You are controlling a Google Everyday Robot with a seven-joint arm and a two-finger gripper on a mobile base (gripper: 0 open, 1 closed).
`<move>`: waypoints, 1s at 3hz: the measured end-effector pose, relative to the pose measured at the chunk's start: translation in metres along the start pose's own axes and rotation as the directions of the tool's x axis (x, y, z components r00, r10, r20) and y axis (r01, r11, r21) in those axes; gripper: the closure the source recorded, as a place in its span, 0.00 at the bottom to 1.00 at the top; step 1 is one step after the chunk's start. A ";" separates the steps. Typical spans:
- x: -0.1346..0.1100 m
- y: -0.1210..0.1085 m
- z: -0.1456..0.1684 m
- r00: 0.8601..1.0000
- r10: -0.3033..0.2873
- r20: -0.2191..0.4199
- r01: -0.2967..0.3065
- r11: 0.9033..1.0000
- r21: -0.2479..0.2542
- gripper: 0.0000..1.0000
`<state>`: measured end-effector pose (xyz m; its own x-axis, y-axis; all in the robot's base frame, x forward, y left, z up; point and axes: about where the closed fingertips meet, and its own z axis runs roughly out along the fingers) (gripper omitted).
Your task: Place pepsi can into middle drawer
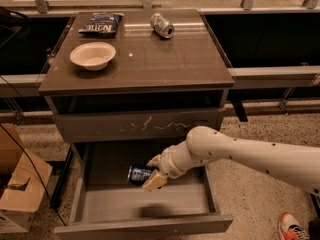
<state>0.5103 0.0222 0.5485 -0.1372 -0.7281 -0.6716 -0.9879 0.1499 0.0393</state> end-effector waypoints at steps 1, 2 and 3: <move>0.021 -0.011 0.025 0.999 0.045 0.017 -0.046 0.999 0.023 1.00; 0.043 -0.020 0.050 0.996 0.080 0.029 -0.081 0.996 0.032 0.82; 0.073 -0.029 0.072 0.991 0.124 0.038 -0.125 0.992 0.020 0.58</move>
Offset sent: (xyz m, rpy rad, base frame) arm 0.0281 -0.0058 -0.1063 0.0415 0.0398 -0.1294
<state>0.5342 0.0131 0.4450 -0.2562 -0.6777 -0.6893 -0.9613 0.2536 0.1080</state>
